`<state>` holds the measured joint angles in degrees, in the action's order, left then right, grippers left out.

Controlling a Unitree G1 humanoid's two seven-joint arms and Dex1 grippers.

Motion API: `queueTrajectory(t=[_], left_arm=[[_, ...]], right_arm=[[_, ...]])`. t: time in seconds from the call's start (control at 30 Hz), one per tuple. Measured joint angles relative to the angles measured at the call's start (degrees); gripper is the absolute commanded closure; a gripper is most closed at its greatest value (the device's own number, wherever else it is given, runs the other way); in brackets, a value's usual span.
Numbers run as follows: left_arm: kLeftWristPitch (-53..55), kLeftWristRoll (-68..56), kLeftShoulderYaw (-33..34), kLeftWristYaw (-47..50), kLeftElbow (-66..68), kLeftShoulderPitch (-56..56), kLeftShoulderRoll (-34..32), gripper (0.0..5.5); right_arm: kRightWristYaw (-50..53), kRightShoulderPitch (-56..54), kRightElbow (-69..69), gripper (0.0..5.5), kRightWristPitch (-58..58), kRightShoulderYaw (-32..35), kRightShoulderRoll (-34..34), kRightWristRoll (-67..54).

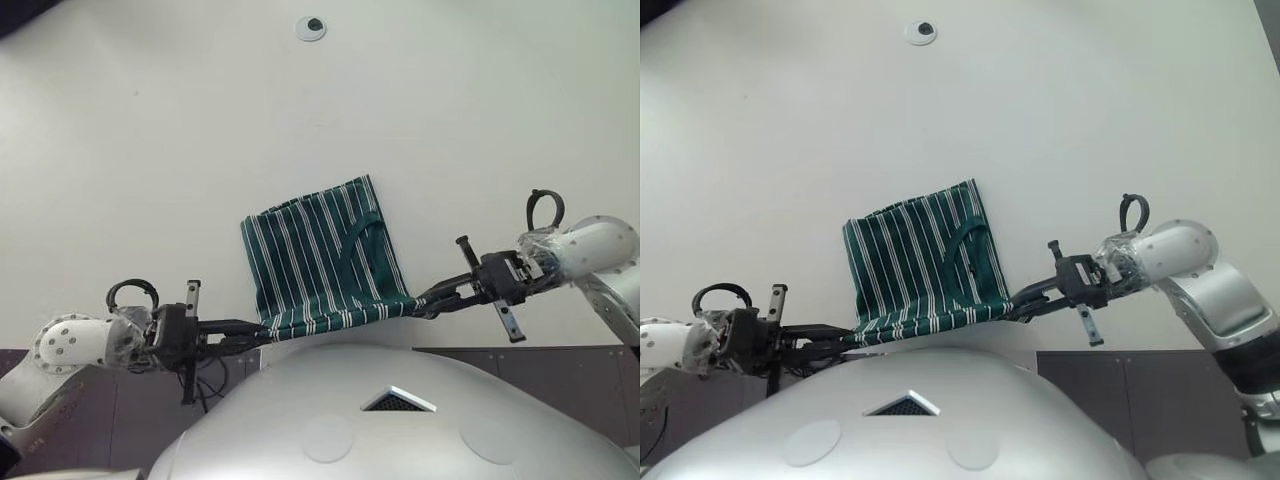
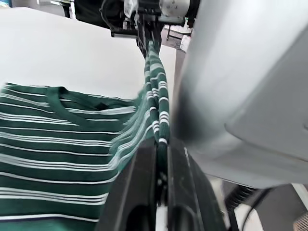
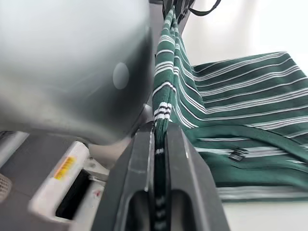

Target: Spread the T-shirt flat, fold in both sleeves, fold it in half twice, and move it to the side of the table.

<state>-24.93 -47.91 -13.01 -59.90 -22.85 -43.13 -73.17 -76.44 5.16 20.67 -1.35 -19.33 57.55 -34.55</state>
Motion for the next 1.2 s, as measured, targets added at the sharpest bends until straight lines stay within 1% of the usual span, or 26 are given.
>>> queueTrajectory(t=[0.03,0.1,0.17,0.27,0.43,0.47,0.5,0.53,0.57,0.63,0.67,0.73,0.77,0.83,0.9,0.93,0.97,1.0,1.07,1.1,1.13,1.2], left_arm=[[1.5,0.0,1.4,-0.1,1.8,1.3,2.4,5.48],[3.1,0.7,2.9,0.6,4.2,3.7,5.9,5.48],[5.4,2.9,4.8,3.3,8.1,8.1,11.1,5.48],[7.9,7.4,6.0,4.8,11.3,12.4,15.4,5.48],[12.4,14.5,6.5,7.6,15.6,17.8,21.3,5.48],[12.9,15.5,6.6,8.0,16.0,18.6,22.1,5.48],[13.6,16.7,6.7,8.4,16.6,19.7,23.0,5.12],[14.1,17.7,6.8,8.8,17.3,20.3,23.8,5.09],[15.0,19.0,7.6,9.5,18.5,20.7,24.4,4.87],[16.3,20.0,9.3,10.8,20.2,21.3,25.6,4.65],[17.0,20.1,9.9,11.2,20.5,21.6,26.3,4.52],[18.6,20.1,11.4,12.1,20.9,22.6,27.6,4.18],[19.8,20.1,12.6,13.1,21.2,23.0,28.7,4.08],[22.1,20.1,13.8,14.7,21.6,23.5,30.0,4.08],[25.1,19.7,15.5,16.9,22.1,25.2,31.9,4.08],[25.9,19.9,16.8,18.7,23.0,26.7,32.9,4.08],[26.0,20.2,18.0,20.5,24.1,28.1,33.8,4.08],[25.9,20.3,19.2,21.6,24.7,29.0,34.9,4.08],[24.6,20.1,20.5,23.0,25.1,31.3,38.3,4.08],[24.2,20.0,20.6,23.3,25.1,31.8,39.0,4.08],[20.8,20.0,21.4,25.2,25.0,34.2,43.1,4.08],[15.5,20.0,21.8,27.4,24.6,37.8,49.3,4.08]], right_arm=[[3.2,-2.2,-2.0,5.5,0.5,0.2,-4.0,3.0],[7.3,-5.7,-5.1,5.5,2.1,0.3,-9.1,7.1],[12.8,-10.1,-11.0,5.5,5.2,0.6,-14.9,14.0],[16.8,-13.5,-17.6,5.5,9.0,-0.6,-19.1,22.0],[20.7,-16.7,-26.3,5.5,16.2,-2.7,-23.5,31.5],[21.2,-17.2,-27.6,5.13,17.1,-2.9,-23.6,32.6],[22.1,-17.5,-29.2,5.04,17.8,-2.9,-24.3,33.2],[23.2,-17.6,-30.4,4.9,18.1,-2.7,-25.6,34.0],[24.5,-17.8,-31.8,4.72,18.3,-2.0,-25.7,34.5],[27.7,-19.2,-34.3,4.46,18.9,-0.1,-25.8,35.1],[29.4,-20.0,-35.3,4.38,19.5,0.6,-26.3,35.9],[34.1,-22.1,-38.4,4.38,21.1,1.4,-28.0,39.1],[37.3,-23.4,-40.7,4.38,22.4,1.5,-27.9,41.6],[41.0,-24.3,-42.5,4.38,25.6,2.5,-28.0,43.6],[40.1,-23.4,-39.7,4.38,27.5,2.8,-30.0,40.4],[38.0,-21.7,-35.4,4.38,28.7,1.1,-31.4,37.2],[36.6,-19.9,-31.9,4.38,30.6,-1.7,-32.8,36.7],[36.2,-18.7,-30.2,4.38,33.0,-4.4,-33.0,38.7],[38.1,-17.0,-30.8,4.38,36.2,-9.7,-34.8,47.4],[38.2,-17.0,-31.2,4.38,36.3,-10.2,-34.8,48.6],[42.0,-17.4,-35.3,4.38,36.8,-12.2,-36.0,55.0],[50.1,-19.8,-41.4,4.38,37.4,-15.5,-37.5,64.0]])
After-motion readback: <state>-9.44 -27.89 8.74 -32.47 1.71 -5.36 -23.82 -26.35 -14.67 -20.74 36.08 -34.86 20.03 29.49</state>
